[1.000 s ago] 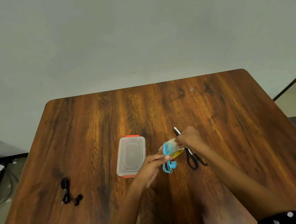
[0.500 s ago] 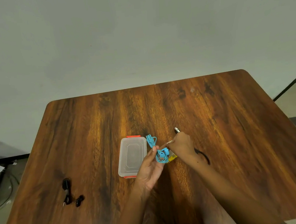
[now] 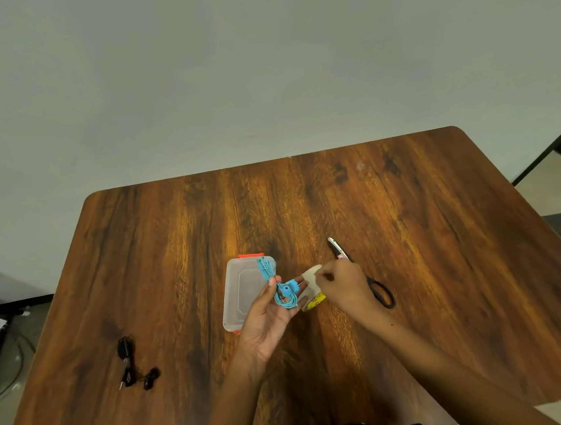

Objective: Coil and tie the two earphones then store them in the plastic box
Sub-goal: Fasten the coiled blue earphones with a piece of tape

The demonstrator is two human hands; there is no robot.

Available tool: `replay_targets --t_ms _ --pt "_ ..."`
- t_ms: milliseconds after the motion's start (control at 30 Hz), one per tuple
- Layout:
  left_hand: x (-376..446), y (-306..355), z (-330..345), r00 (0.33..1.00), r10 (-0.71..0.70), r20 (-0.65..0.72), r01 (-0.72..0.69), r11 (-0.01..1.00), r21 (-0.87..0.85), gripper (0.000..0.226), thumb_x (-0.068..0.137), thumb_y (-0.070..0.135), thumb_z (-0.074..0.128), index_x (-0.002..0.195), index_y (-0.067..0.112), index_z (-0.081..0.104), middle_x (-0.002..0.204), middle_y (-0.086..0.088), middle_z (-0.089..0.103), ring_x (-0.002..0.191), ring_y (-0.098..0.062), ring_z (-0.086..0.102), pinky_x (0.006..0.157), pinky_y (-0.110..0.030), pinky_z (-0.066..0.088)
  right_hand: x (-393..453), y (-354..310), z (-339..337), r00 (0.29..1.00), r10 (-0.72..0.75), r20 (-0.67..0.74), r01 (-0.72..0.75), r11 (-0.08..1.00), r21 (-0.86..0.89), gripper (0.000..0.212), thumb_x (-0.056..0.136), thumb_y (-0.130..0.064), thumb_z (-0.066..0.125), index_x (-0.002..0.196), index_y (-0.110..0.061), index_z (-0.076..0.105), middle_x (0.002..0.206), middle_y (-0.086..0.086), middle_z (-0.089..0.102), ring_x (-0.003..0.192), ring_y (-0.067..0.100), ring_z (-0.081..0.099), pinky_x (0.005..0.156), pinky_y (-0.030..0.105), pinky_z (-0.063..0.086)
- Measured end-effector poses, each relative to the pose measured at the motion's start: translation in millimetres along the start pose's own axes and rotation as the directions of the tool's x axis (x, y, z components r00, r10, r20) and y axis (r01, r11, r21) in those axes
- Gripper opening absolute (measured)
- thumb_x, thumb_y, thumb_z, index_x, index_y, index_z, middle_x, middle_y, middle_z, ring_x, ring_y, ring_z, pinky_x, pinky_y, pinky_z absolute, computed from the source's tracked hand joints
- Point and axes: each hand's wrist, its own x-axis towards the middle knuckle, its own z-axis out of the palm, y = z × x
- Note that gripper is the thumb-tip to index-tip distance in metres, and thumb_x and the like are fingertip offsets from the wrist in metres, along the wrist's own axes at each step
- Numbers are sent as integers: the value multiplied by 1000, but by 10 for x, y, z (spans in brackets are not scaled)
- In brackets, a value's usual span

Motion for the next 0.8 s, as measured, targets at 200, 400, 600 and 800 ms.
replay_targets --t_ms 200,400,600,800 --pt "-72 26 -107 996 -86 38 88 995 -37 65 50 18 93 105 14 58 134 -32 48 126 -43 48 95 -54 47 9 642 -47 972 198 -125 -211 973 -98 21 90 -13 52 99 -9 70 100 11 71 93 28 66 73 28 46" --pt "-98 46 -212 996 -84 38 86 995 -54 60 53 18 92 103 16 59 139 -33 42 128 -44 45 93 -54 49 40 1045 143 962 265 -71 -270 877 -398 44 92 -31 56 125 -3 50 130 15 47 115 29 51 90 36 46" --pt "-132 29 -244 997 -74 28 75 996 -48 40 53 18 92 86 14 70 137 -32 45 127 -42 47 90 -51 52 103 1145 93 966 258 30 -228 899 -373 39 91 -28 58 119 -2 53 115 15 54 102 27 57 77 33 47" --pt "-156 -12 -278 998 -52 33 54 998 -39 36 59 19 90 88 15 69 140 -30 43 129 -40 45 96 -52 48 177 1111 -228 873 333 356 -459 805 375 25 98 -12 47 79 -2 59 73 8 62 49 5 61 49 17 51"
